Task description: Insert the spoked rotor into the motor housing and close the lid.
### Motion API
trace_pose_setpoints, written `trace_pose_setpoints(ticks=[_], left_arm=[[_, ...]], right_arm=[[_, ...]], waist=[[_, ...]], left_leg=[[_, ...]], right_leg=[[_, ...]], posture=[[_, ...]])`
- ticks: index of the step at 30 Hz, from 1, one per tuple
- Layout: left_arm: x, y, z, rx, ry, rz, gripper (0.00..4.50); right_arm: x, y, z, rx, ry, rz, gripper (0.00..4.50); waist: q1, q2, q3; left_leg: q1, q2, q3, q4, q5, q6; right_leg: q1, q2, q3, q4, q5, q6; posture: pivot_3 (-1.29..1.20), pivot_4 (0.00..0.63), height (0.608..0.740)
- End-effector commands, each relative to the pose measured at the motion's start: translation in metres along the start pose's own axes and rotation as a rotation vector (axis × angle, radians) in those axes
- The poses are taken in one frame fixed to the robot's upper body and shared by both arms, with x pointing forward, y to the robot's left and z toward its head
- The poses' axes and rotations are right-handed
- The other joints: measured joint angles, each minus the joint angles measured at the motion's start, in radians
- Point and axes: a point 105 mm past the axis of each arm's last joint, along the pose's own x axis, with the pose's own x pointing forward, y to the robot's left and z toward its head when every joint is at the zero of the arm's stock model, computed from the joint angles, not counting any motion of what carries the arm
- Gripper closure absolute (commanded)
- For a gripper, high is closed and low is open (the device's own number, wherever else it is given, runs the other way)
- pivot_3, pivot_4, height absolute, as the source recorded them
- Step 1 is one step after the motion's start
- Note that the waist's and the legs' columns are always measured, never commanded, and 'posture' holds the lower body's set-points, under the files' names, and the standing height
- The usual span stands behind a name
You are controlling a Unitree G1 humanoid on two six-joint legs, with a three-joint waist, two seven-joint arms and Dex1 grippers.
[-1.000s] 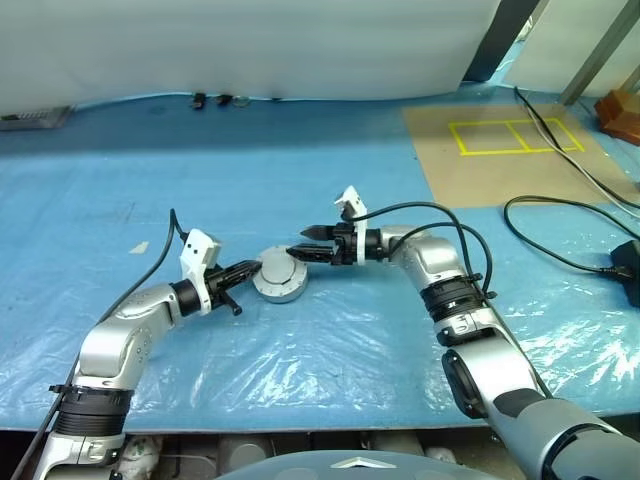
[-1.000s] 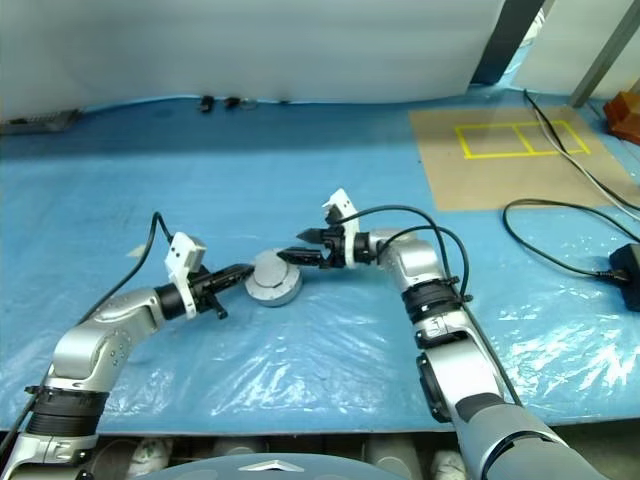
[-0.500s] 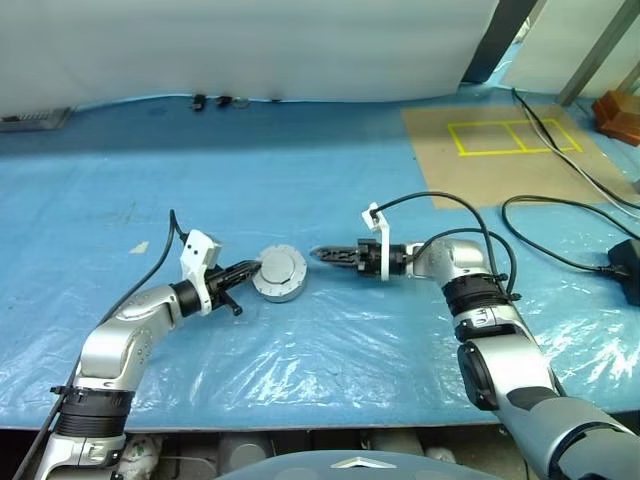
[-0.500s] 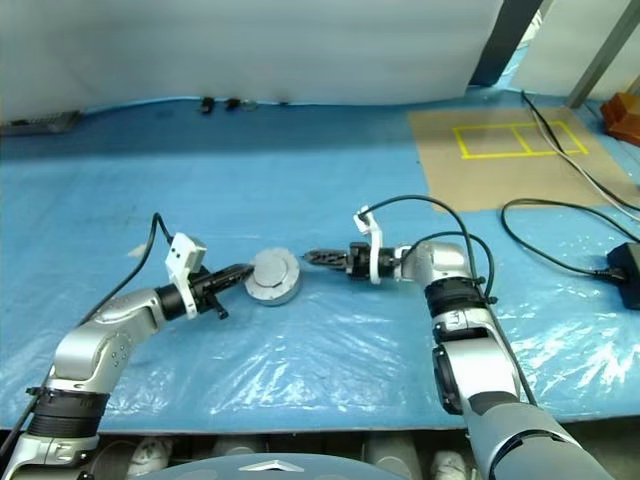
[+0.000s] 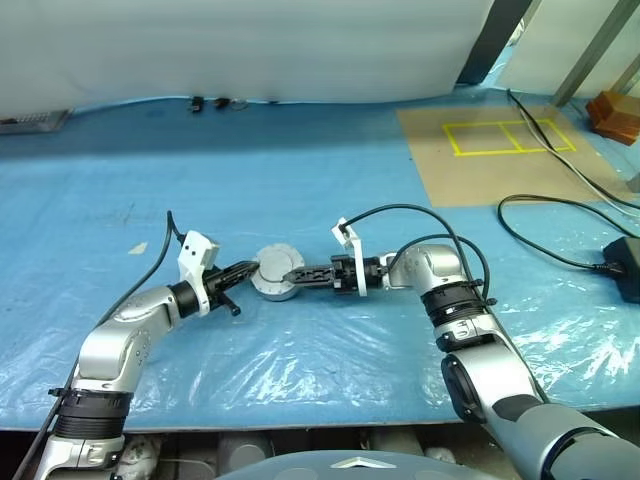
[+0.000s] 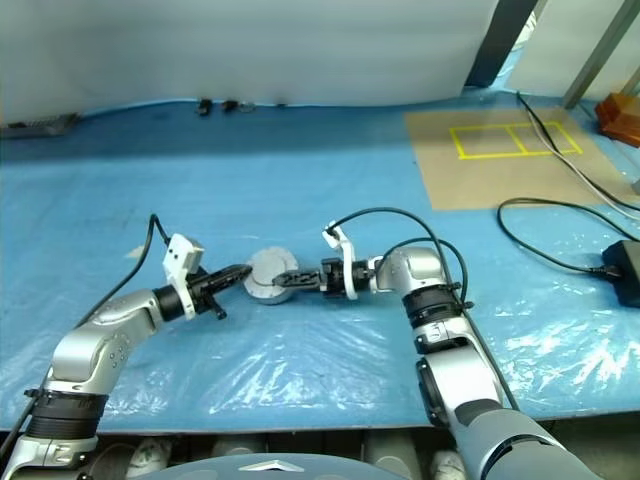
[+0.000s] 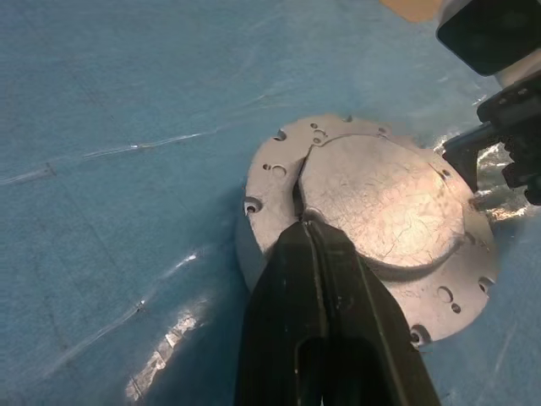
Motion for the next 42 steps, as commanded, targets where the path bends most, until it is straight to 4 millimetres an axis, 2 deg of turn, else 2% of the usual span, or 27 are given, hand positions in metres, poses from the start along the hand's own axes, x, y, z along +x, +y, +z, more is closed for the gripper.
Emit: trace_pose_setpoints(ticks=[1, 4, 7, 9, 12, 14, 16, 20, 24, 26, 31, 34, 38, 42], left_arm=[[0.002, -0.005, -0.011, -0.019, 0.035, -0.015, 4.5], [0.003, -0.005, -0.011, -0.019, 0.036, -0.015, 4.5], [0.003, -0.005, -0.011, -0.018, 0.036, -0.016, 4.5], [0.003, -0.004, -0.011, -0.017, 0.037, -0.014, 4.5], [0.002, -0.003, -0.011, -0.016, 0.041, -0.011, 4.5], [0.002, -0.002, -0.011, -0.016, 0.043, -0.01, 4.5], [0.002, -0.002, -0.011, -0.017, 0.042, -0.013, 4.5], [0.002, -0.006, -0.009, -0.019, 0.035, -0.028, 4.5], [-0.002, -0.009, -0.001, -0.016, 0.012, -0.044, 4.5], [-0.007, -0.01, 0.012, -0.017, -0.035, -0.054, 4.5], [-0.029, -0.031, 0.068, -0.027, -0.215, -0.142, 4.5], [-0.037, -0.034, 0.079, -0.028, -0.243, -0.144, 4.5], [-0.046, -0.015, 0.076, -0.078, -0.257, -0.06, 4.5], [-0.053, 0.013, 0.077, -0.243, -0.351, 0.045, 4.5]], right_arm=[[0.001, 0.005, 0.013, -0.025, -0.068, -0.006, 0.02], [0.0, 0.011, 0.004, -0.057, -0.034, 0.02, 0.02], [-0.002, 0.01, -0.002, -0.047, -0.027, 0.027, 0.61], [-0.004, 0.009, -0.002, -0.036, -0.035, 0.033, 1.3], [-0.006, 0.021, -0.005, -0.06, -0.01, 0.099, 2.35], [-0.005, 0.019, -0.005, -0.066, -0.005, 0.089, 3.02], [-0.005, 0.016, -0.003, -0.061, -0.019, 0.074, 3.45], [-0.004, 0.015, 0.002, -0.037, -0.053, 0.076, 3.45], [-0.003, 0.011, -0.001, -0.035, -0.036, 0.051, 3.45], [-0.002, 0.008, -0.002, -0.018, -0.04, 0.039, 3.45], [-0.006, -0.004, -0.001, 0.044, -0.047, -0.008, 3.45], [-0.007, -0.006, 0.002, 0.066, -0.06, -0.01, 3.45], [-0.01, -0.002, 0.016, 0.083, -0.125, 0.002, 3.45], [-0.027, 0.039, 0.05, 0.137, -0.254, 0.258, 3.45]], waist=[[0.0, 0.0, 0.0], [0.003, 0.0, 0.0], [0.005, 0.0, 0.0], [0.005, 0.0, 0.0], [0.007, 0.0, 0.0], [0.01, 0.0, 0.0], [0.013, 0.0, 0.001], [0.012, 0.0, 0.001], [0.01, 0.0, 0.001], [0.009, 0.0, 0.001], [0.004, -0.004, 0.002], [0.003, -0.003, 0.002], [0.004, -0.003, 0.002], [0.009, -0.004, 0.004]], left_leg=[[0.0, 0.0, 0.0, 0.0, 0.0, 0.0], [0.001, 0.0, 0.0, 0.001, 0.0, 0.0], [0.001, 0.0, 0.0, 0.001, 0.0, 0.0], [0.001, 0.0, 0.0, 0.0, 0.0, 0.0], [0.0, 0.0, 0.0, -0.001, 0.0, 0.0], [0.0, 0.0, 0.0, 0.0, 0.0, 0.0], [0.001, 0.0, 0.0, 0.0, 0.0, 0.0], [0.0, 0.0, 0.0, 0.0, 0.0, 0.0], [0.0, 0.0, 0.0, 0.0, 0.0, 0.0], [0.0, 0.0, 0.0, 0.0, 0.0, 0.0], [0.0, 0.0, 0.0, 0.0, 0.0, 0.0], [-0.001, 0.0, 0.0, 0.0, 0.0, 0.0], [-0.001, 0.0, 0.0, 0.001, 0.0, 0.0], [0.0, 0.0, -0.001, 0.003, 0.0, 0.0]], right_leg=[[0.0, 0.0, 0.0, 0.0, 0.0, 0.0], [0.0, 0.0, 0.0, 0.0, 0.0, 0.0], [0.001, 0.0, 0.0, -0.001, 0.0, 0.0], [0.001, 0.0, 0.0, -0.001, 0.001, 0.001], [0.0, 0.0, -0.001, -0.001, 0.001, 0.003], [0.0, 0.0, -0.001, -0.001, 0.002, 0.003], [0.0, 0.0, -0.001, -0.001, 0.001, 0.002], [0.001, 0.0, 0.0, 0.0, 0.0, 0.0], [0.001, 0.0, 0.0, 0.0, 0.0, 0.0], [0.0, 0.0, 0.0, 0.0, 0.0, 0.0], [0.0, 0.0, 0.0, 0.0, 0.0, 0.0], [0.0, 0.0, 0.0, 0.0, 0.0, 0.0], [0.0, 0.0, 0.0, 0.0, 0.0, 0.0], [-0.001, 0.0, 0.0, 0.0, 0.0, 0.0]], posture=[[0.0, 0.15, 0.74], [0.0, 0.15, 0.74], [0.0, 0.15, 0.74], [0.0, 0.15, 0.74], [0.0, 0.15, 0.74], [0.0, 0.15, 0.74], [0.0, 0.15, 0.74], [0.0, 0.15, 0.74], [0.0, 0.15, 0.74], [0.0, 0.15, 0.74], [0.0, 0.15, 0.74], [0.0, 0.15, 0.74], [0.0, 0.15, 0.74], [0.0, 0.15, 0.74]])
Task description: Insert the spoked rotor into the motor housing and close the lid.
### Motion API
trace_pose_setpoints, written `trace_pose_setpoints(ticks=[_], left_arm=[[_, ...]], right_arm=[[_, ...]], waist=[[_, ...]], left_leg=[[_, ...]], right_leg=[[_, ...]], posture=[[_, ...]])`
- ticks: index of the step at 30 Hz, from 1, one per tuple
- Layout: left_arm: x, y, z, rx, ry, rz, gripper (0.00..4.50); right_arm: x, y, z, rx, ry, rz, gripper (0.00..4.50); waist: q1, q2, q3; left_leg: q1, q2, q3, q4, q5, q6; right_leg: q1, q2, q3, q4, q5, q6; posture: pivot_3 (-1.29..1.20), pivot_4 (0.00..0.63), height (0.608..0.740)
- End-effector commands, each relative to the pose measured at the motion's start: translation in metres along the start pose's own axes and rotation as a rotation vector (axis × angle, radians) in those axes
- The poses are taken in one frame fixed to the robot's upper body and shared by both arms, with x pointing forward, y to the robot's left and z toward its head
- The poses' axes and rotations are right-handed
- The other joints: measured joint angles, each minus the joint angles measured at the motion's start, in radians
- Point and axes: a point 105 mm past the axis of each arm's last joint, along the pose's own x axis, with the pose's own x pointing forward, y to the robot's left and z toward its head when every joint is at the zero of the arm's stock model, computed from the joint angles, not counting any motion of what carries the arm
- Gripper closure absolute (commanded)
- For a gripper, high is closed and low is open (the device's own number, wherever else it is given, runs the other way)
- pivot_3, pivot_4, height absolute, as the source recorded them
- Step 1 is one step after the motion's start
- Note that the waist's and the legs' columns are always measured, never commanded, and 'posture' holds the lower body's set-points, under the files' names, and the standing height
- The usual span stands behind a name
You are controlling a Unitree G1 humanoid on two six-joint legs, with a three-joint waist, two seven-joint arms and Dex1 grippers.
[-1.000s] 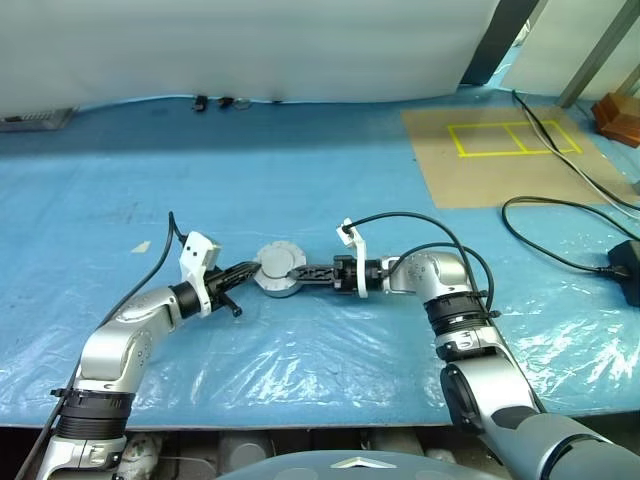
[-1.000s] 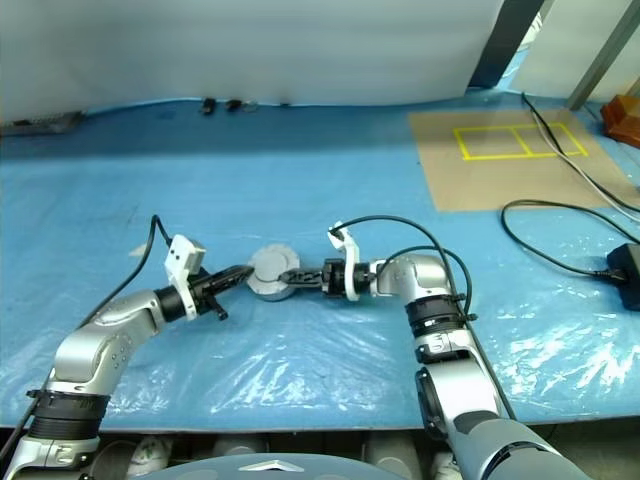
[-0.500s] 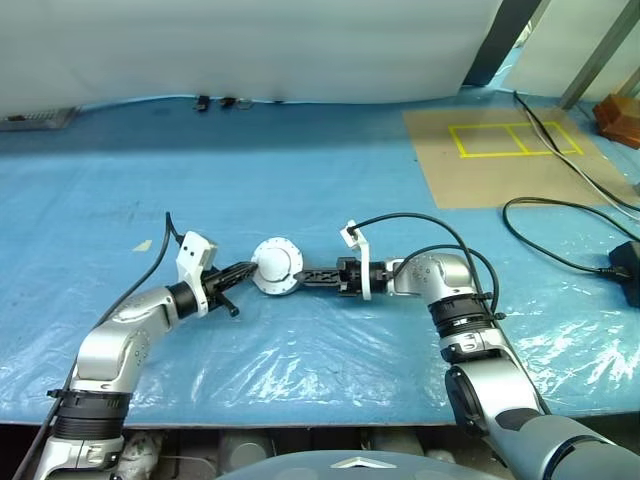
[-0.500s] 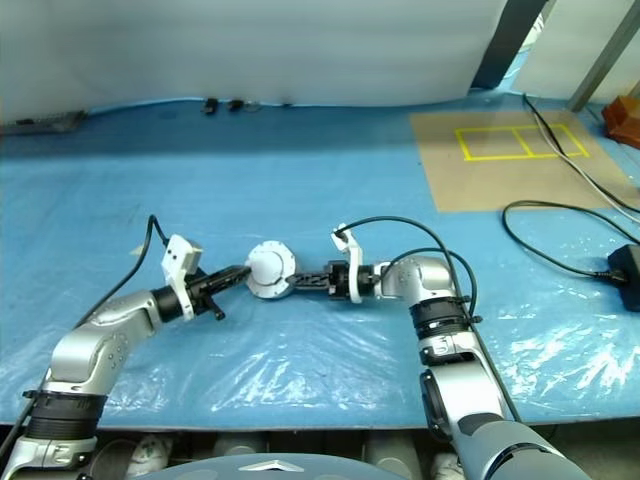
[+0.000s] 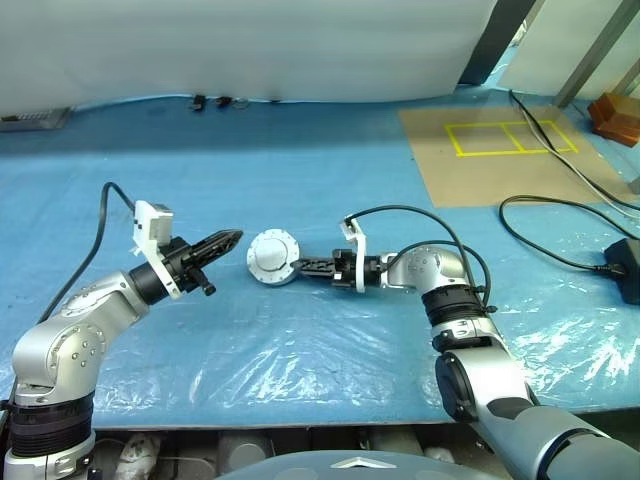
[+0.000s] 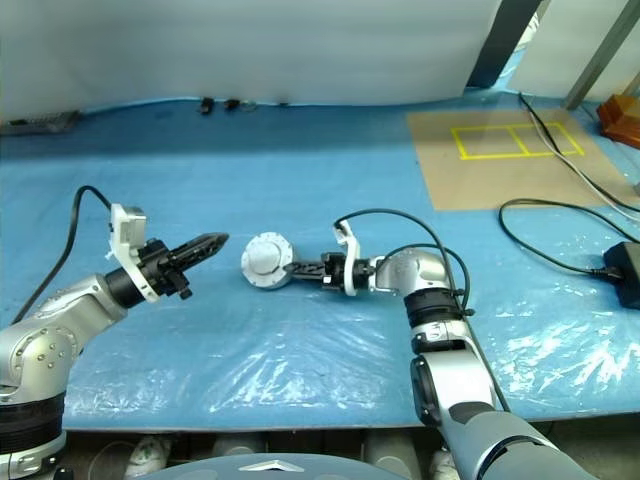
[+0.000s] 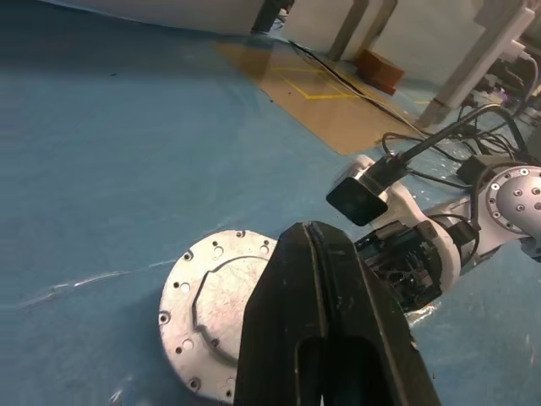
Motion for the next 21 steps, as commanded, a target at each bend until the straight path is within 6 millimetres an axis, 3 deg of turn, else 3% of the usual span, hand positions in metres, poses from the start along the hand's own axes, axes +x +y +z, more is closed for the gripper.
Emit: trace_pose_setpoints(ticks=[1, 3, 6, 13, 18, 21], left_arm=[[-0.008, 0.018, 0.018, -0.115, -0.135, 0.072, 4.5], [-0.014, 0.024, 0.027, -0.204, -0.215, 0.076, 4.5], [-0.021, 0.03, 0.028, -0.286, -0.263, 0.081, 3.9], [-0.024, 0.003, 0.037, -0.402, -0.334, -0.074, 1.61], [-0.028, 0.002, 0.03, -0.456, -0.343, -0.06, 0.03], [-0.028, 0.0, 0.023, -0.48, -0.314, -0.064, 0.03]], right_arm=[[-0.014, 0.063, 0.035, -0.015, -0.118, 0.321, 3.45], [-0.017, 0.081, 0.03, -0.047, -0.084, 0.387, 3.45], [-0.016, 0.095, 0.023, -0.075, -0.038, 0.417, 3.45], [-0.017, 0.111, 0.024, -0.119, -0.033, 0.458, 3.45], [-0.016, 0.119, 0.022, -0.144, -0.013, 0.471, 3.45], [-0.014, 0.118, 0.022, -0.152, -0.005, 0.46, 3.45]], waist=[[0.005, -0.001, 0.002], [0.012, -0.001, 0.002], [0.016, -0.002, 0.002], [0.034, -0.004, 0.002], [0.044, -0.004, 0.002], [0.044, -0.004, 0.002]], left_leg=[[-0.001, 0.0, 0.0, 0.001, 0.0, 0.0], [-0.006, 0.0, -0.001, 0.003, 0.001, 0.001], [-0.011, 0.002, -0.001, 0.003, 0.002, 0.003], [-0.012, 0.002, -0.002, 0.005, 0.002, 0.003], [-0.012, 0.003, -0.002, 0.005, 0.0, -0.001], [-0.012, 0.002, -0.002, 0.005, 0.0, -0.001]], right_leg=[[-0.001, 0.0, 0.0, 0.0, 0.0, 0.0], [-0.006, 0.001, 0.0, 0.001, 0.002, 0.004], [-0.008, 0.003, 0.0, 0.001, 0.003, 0.004], [-0.009, 0.002, -0.001, -0.001, 0.003, 0.004], [-0.008, 0.002, -0.002, 0.001, 0.003, 0.004], [-0.008, 0.002, -0.002, 0.002, 0.003, 0.005]], posture=[[0.0, 0.15, 0.74], [0.0, 0.15, 0.74], [0.0, 0.15, 0.74], [0.0, 0.15, 0.74], [0.0, 0.15, 0.74], [0.0, 0.15, 0.74]])
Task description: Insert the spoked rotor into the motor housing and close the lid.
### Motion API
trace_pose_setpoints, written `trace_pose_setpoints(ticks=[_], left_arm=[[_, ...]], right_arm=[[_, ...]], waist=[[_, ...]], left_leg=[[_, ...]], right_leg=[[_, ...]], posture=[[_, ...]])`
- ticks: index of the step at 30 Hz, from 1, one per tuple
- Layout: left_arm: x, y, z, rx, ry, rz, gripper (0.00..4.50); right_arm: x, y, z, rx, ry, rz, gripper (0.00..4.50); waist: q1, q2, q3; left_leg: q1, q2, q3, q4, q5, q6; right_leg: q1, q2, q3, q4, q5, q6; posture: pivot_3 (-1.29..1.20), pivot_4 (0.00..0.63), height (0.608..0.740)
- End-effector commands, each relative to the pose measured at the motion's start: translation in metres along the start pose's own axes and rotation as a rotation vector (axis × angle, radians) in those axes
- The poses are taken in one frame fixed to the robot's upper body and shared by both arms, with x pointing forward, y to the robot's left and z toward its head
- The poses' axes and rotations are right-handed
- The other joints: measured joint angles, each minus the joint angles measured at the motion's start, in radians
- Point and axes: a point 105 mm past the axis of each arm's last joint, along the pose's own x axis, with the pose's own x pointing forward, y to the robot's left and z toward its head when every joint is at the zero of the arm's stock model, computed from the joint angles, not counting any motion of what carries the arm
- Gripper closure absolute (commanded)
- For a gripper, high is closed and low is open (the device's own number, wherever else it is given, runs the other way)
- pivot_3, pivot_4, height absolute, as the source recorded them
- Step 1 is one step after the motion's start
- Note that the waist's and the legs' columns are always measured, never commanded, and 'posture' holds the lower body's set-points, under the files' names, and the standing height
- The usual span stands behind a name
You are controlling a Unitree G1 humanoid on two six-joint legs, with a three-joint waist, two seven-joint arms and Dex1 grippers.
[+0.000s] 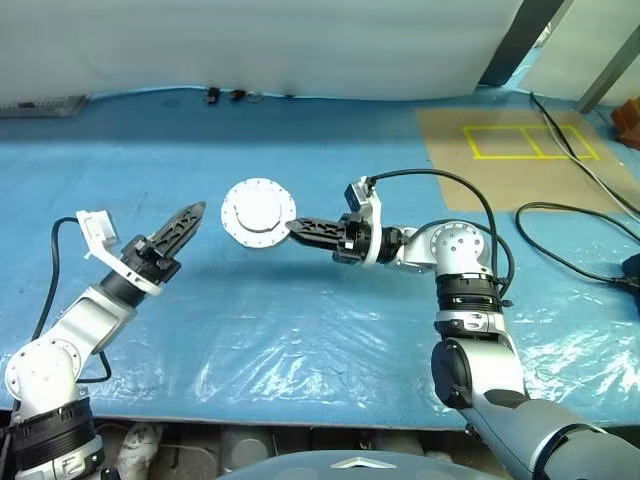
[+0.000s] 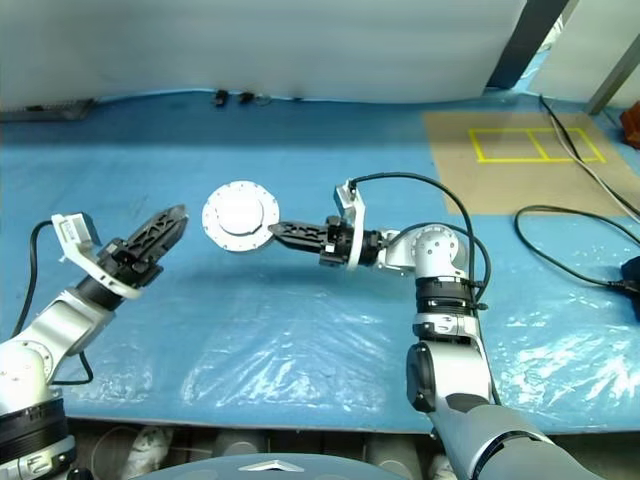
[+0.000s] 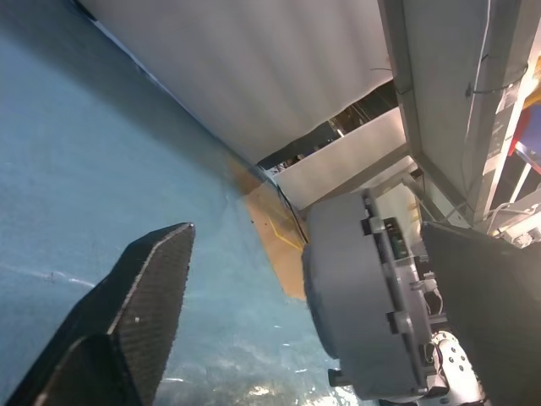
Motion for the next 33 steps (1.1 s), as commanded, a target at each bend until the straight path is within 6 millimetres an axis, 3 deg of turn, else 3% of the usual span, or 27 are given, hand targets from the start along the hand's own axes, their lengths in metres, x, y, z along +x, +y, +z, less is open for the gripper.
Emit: trace_pose_setpoints(ticks=[1, 11, 18, 23, 30, 33], left_arm=[[0.0, -0.011, -0.001, -0.002, 0.005, -0.045, 0.03], [0.028, -0.034, -0.028, 0.002, 0.113, -0.166, 0.03], [0.044, -0.023, -0.044, -0.039, 0.153, -0.155, 0.03], [0.052, -0.022, -0.039, -0.031, 0.11, -0.148, 0.03], [0.056, -0.027, -0.049, -0.004, 0.157, -0.163, 1.62], [0.06, -0.023, -0.055, 0.003, 0.178, -0.137, 1.8]], right_arm=[[0.008, 0.026, 0.008, -0.083, 0.014, 0.095, 3.45], [0.007, 0.022, 0.002, -0.079, 0.043, 0.076, 3.45], [0.009, 0.022, 0.001, -0.088, 0.055, 0.065, 3.45], [0.008, 0.02, 0.0, -0.084, 0.068, 0.047, 3.45], [0.01, 0.015, -0.002, -0.072, 0.073, 0.027, 3.45], [0.013, 0.013, -0.002, -0.108, 0.069, 0.007, 3.45]], waist=[[0.0, 0.0, 0.0], [0.001, -0.001, 0.0], [-0.001, -0.001, 0.0], [0.0, -0.001, 0.0], [0.001, -0.001, 0.0], [0.0, -0.001, 0.0]], left_leg=[[0.0, 0.0, 0.0, 0.0, 0.0, 0.0], [0.0, 0.0, -0.001, 0.002, 0.0, 0.001], [0.0, 0.0, -0.001, 0.003, 0.002, 0.003], [0.0, 0.0, -0.001, 0.005, 0.002, 0.004], [0.0, 0.0, -0.001, 0.006, 0.002, 0.004], [0.0, 0.0, -0.001, 0.006, 0.002, 0.003]], right_leg=[[0.0, 0.0, 0.0, 0.0, 0.0, 0.0], [0.0, 0.0, 0.0, 0.001, 0.001, 0.001], [0.0, 0.0, 0.0, 0.003, 0.001, 0.001], [0.0, 0.0, 0.0, 0.005, 0.001, 0.001], [0.0, 0.0, 0.001, 0.007, 0.001, 0.001], [0.0, 0.0, 0.001, 0.008, 0.001, 0.001]], posture=[[0.0, 0.15, 0.74], [0.0, 0.15, 0.74], [0.0, 0.15, 0.74], [0.0, 0.15, 0.74], [0.0, 0.15, 0.74], [0.0, 0.15, 0.74]])
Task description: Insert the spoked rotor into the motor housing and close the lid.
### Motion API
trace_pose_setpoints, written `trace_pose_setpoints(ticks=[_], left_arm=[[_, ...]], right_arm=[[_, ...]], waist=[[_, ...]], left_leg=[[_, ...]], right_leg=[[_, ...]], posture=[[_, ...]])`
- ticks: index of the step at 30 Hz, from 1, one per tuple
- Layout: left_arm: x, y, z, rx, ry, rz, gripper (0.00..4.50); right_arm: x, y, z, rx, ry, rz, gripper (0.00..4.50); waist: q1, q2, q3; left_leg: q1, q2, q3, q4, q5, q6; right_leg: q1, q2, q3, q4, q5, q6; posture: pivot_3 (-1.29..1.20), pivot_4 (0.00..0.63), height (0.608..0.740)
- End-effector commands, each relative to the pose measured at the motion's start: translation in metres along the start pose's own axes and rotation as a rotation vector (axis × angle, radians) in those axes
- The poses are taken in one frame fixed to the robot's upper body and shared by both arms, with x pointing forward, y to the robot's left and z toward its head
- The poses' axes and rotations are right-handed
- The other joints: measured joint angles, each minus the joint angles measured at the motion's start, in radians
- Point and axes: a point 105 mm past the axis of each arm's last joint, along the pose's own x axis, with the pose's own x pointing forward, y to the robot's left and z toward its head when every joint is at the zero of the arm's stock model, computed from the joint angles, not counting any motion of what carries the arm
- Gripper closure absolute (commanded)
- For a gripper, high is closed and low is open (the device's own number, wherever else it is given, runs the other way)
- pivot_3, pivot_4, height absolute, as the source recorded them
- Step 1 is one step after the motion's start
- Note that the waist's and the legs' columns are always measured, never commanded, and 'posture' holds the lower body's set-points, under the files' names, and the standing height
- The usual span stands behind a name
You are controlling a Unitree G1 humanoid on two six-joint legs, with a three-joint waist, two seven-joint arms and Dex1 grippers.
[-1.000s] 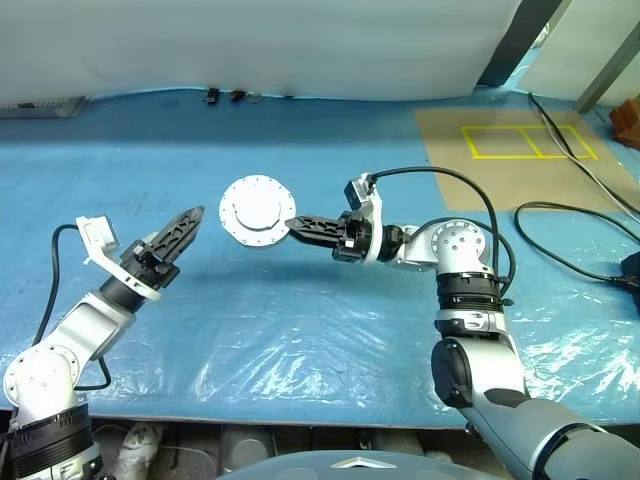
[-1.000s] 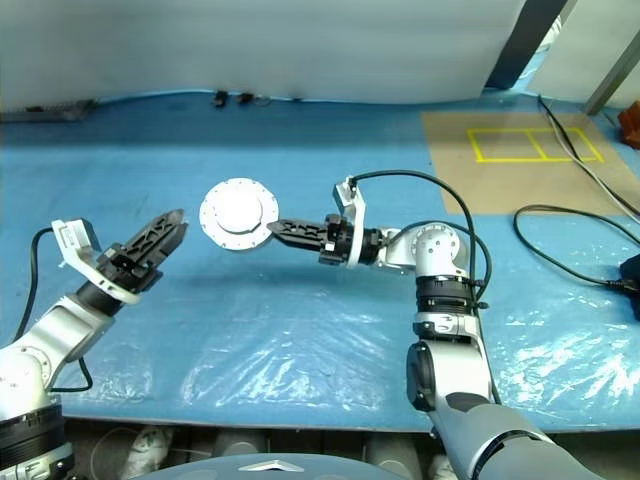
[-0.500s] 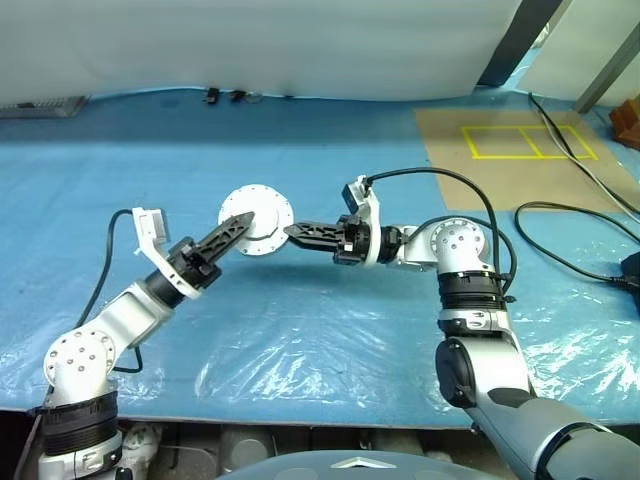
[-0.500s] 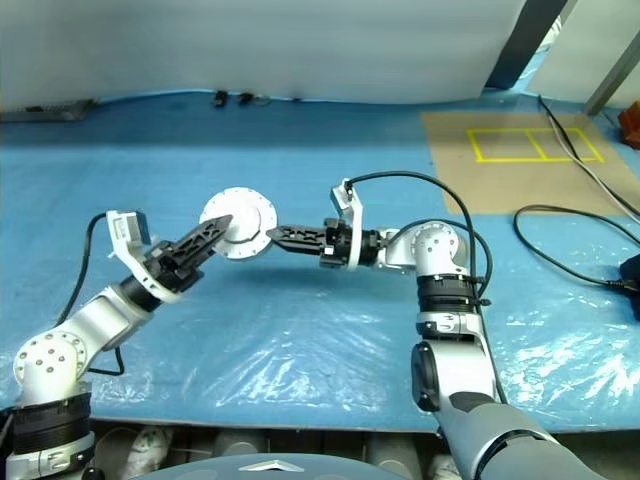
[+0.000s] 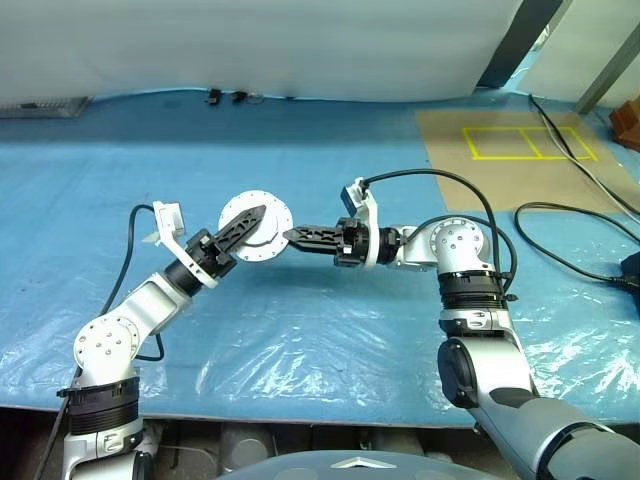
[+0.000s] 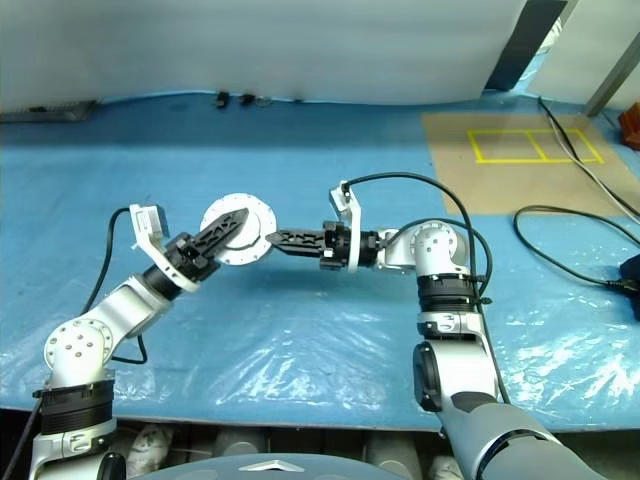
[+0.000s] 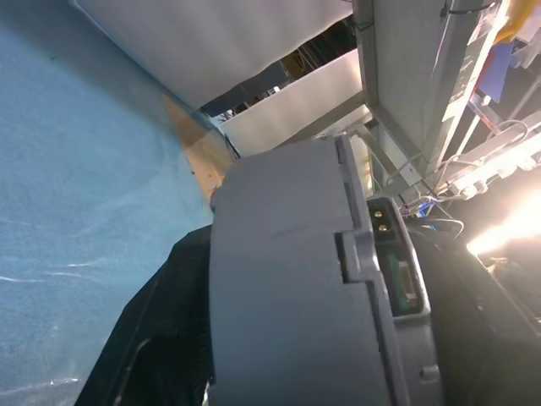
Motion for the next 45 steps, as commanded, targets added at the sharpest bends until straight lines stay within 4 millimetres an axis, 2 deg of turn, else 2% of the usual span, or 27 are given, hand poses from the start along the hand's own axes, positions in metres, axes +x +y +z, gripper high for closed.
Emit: trace_pose_setpoints(ticks=[1, 5, 11, 20, 25, 28, 30, 33, 36, 40, 43, 44, 45], left_arm=[[0.011, -0.001, -0.006, 0.048, 0.047, 0.019, 1.81], [0.013, -0.005, -0.004, 0.039, 0.026, -0.017, 1.81], [0.014, 0.003, 0.005, 0.039, -0.02, 0.033, 2.05], [-0.001, 0.02, 0.064, 0.135, -0.252, 0.18, 2.05], [-0.033, 0.036, 0.107, 0.269, -0.416, 0.39, 2.05], [-0.07, 0.065, 0.124, 0.334, -0.48, 0.611, 2.05], [-0.088, 0.076, 0.126, 0.344, -0.483, 0.684, 2.05], [-0.1, 0.091, 0.121, 0.338, -0.459, 0.745, 2.05], [-0.101, 0.116, 0.106, 0.327, -0.378, 0.846, 2.05], [-0.092, 0.124, 0.099, 0.294, -0.354, 0.838, 2.05], [-0.098, 0.131, 0.096, 0.298, -0.342, 0.868, 2.05], [-0.103, 0.135, 0.094, 0.297, -0.329, 0.893, 1.33], [-0.109, 0.139, 0.092, 0.297, -0.32, 0.921, 1.07]], right_arm=[[0.009, 0.018, 0.007, -0.113, -0.011, 0.055, 3.45], [0.009, 0.012, 0.01, -0.179, -0.055, 0.001, 3.45], [0.01, 0.012, 0.007, -0.127, -0.036, 0.027, 1.43], [0.01, 0.012, 0.009, -0.122, -0.047, 0.032, 1.38], [0.006, 0.006, 0.014, -0.152, -0.065, -0.018, 1.38], [-0.008, -0.009, 0.022, -0.194, -0.109, -0.123, 1.38], [-0.018, -0.013, 0.024, -0.202, -0.126, -0.15, 1.38], [-0.023, -0.018, 0.022, -0.206, -0.119, -0.174, 1.38], [-0.021, -0.02, 0.019, -0.212, -0.103, -0.181, 1.38], [-0.013, -0.021, 0.016, -0.223, -0.086, -0.18, 1.38], [-0.01, -0.022, 0.014, -0.231, -0.076, -0.18, 1.38], [-0.01, -0.023, 0.013, -0.233, -0.074, -0.18, 1.38], [-0.01, -0.025, 0.013, -0.232, -0.074, -0.182, 1.38]], waist=[[0.0, 0.0, 0.0], [0.0, 0.0, 0.0], [-0.001, 0.0, 0.0], [-0.011, 0.0, 0.0], [-0.013, -0.003, 0.0], [-0.012, -0.004, 0.0], [-0.012, -0.005, -0.001], [-0.011, -0.007, -0.001], [-0.003, -0.008, -0.001], [0.002, -0.01, -0.001], [0.0, -0.01, -0.001], [0.0, -0.01, -0.001], [-0.001, -0.01, -0.001]], left_leg=[[0.0, 0.0, 0.0, 0.0, 0.0, 0.0], [0.0, 0.0, 0.0, 0.001, 0.0, 0.0], [0.0, 0.0, 0.0, 0.001, 0.0, 0.0], [0.001, 0.0, 0.0, 0.001, 0.0, 0.0], [0.0, 0.0, -0.001, 0.001, 0.0, 0.0], [0.0, 0.0, -0.001, 0.002, 0.0, 0.0], [0.001, 0.0, -0.001, 0.002, 0.0, 0.0], [0.001, 0.0, -0.001, 0.002, 0.0, 0.0], [0.002, 0.0, -0.001, 0.002, 0.0, 0.0], [0.005, 0.0, -0.002, 0.004, 0.0, 0.0], [0.004, 0.0, -0.002, 0.007, -0.002, -0.003], [0.004, 0.0, -0.002, 0.007, -0.002, -0.003], [0.004, 0.0, -0.002, 0.007, -0.002, -0.003]], right_leg=[[0.0, 0.0, 0.0, 0.001, 0.0, 0.0], [0.0, 0.0, 0.0, 0.001, 0.0, 0.0], [0.0, 0.0, 0.0, 0.002, 0.0, 0.0], [0.0, 0.0, 0.001, 0.003, 0.0, 0.0], [0.0, 0.0, 0.0, 0.001, 0.0, 0.0], [0.0, 0.0, 0.0, 0.001, 0.0, 0.0], [0.0, 0.0, 0.0, 0.001, 0.0, 0.0], [0.0, 0.0, 0.0, 0.001, 0.0, 0.0], [0.0, 0.0, -0.001, 0.001, 0.0, 0.0], [0.003, -0.001, 0.0, 0.004, 0.0, 0.0], [0.003, -0.001, 0.0, 0.005, 0.0, 0.0], [0.003, -0.001, 0.0, 0.005, 0.0, 0.0], [0.004, -0.001, 0.0, 0.006, 0.0, 0.0]], posture=[[0.0, 0.15, 0.74], [0.0, 0.15, 0.74], [0.0, 0.15, 0.74], [0.0, 0.15, 0.74], [0.0, 0.15, 0.74], [0.0, 0.15, 0.74], [0.0, 0.15, 0.74], [0.0, 0.15, 0.74], [0.0, 0.15, 0.74], [0.0, 0.15, 0.74], [0.0, 0.15, 0.74], [0.0, 0.15, 0.74], [0.0, 0.15, 0.74]])
